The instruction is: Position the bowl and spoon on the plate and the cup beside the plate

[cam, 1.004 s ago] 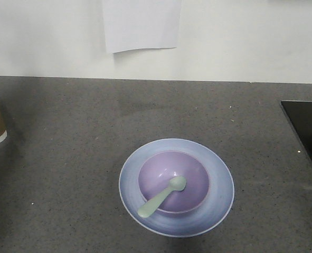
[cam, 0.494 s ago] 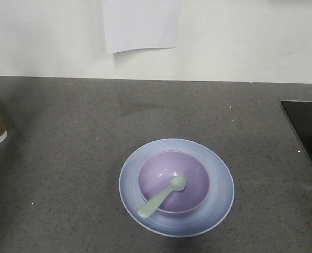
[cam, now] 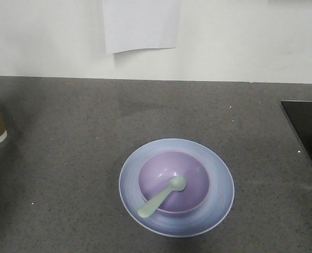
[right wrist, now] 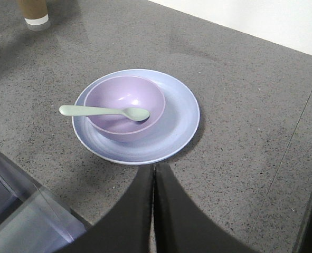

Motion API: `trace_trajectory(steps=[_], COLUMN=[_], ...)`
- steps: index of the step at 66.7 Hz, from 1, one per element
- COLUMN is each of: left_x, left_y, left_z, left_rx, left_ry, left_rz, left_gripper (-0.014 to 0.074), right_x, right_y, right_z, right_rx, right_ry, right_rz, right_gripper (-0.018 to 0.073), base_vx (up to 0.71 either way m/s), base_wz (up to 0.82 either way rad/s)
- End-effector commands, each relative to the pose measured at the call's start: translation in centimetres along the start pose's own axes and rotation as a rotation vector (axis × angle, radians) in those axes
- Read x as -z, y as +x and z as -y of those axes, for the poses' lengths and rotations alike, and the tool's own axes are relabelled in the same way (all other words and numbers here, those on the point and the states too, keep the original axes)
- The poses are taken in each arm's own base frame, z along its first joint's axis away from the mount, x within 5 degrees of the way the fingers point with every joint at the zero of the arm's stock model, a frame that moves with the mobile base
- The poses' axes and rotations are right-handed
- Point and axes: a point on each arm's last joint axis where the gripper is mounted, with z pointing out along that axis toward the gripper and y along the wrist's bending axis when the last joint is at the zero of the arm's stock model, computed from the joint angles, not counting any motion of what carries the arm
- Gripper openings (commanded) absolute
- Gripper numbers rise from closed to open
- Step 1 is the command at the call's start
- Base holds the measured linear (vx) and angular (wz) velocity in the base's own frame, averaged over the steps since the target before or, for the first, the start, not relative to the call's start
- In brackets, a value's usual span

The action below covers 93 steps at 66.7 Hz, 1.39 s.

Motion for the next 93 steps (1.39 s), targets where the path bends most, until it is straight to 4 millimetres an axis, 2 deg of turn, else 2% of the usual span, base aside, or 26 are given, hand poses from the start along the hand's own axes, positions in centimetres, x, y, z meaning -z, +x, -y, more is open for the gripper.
trace_trajectory(steps=[1,16,32,41,56,62,74,84,93], left_x=[1.6,-0.1,-0.2,-0.2,-0.2,0.0,2.1,5.7,9.7], left_y=[-1.4,-1.1,-1.1,-1.1,-1.1,-1.2,-1.4,-1.4,-0.7], left_z=[-0.2,0.2,0.2,0.2,0.2,0.2,0.2,0.3,1.1], left_rx=[0.007,0.001,0.000,0.000,0.000,0.004,0.035,0.058,0.043], left_ry=[0.020,0.011,0.014,0.014,0.014,0.018,0.077,0.203,0.396], left_rz=[0.109,0.071,0.079,0.078,0.078,0.080,0.110,0.155,0.150], left_gripper=[0.0367,0.0367,0.0340,0.0243,-0.0008,-0.0008,-0.0007,-0.0007,-0.0007], right_x=[0.1,0.1,0.1,0.1,0.1,0.1,0.1,0.1,0.1], right_y=[-1.0,-1.0,-1.0,-1.0,-1.0,-1.0,-1.0,-1.0,-1.0], right_z=[0.1,0.1,0.1,0.1,0.1,0.1,0.1,0.1,0.1], right_rx=[-0.005,-0.012,-0.017,-0.019,-0.022,-0.023,-0.023,-0.022,-0.022], right_ry=[0.009,0.009,0.008,0.008,0.008,0.007,0.007,0.008,0.008], right_rz=[0.066,0.066,0.066,0.067,0.066,0.066,0.066,0.067,0.067], right_gripper=[-0.0005,-0.0005,-0.0005,-0.0005,-0.0005,-0.0005,-0.0005,-0.0005,-0.0005], base_vx=[0.00,0.00,0.00,0.00,0.00,0.00,0.00,0.00,0.00], base_wz=[0.00,0.00,0.00,0.00,0.00,0.00,0.00,0.00,0.00])
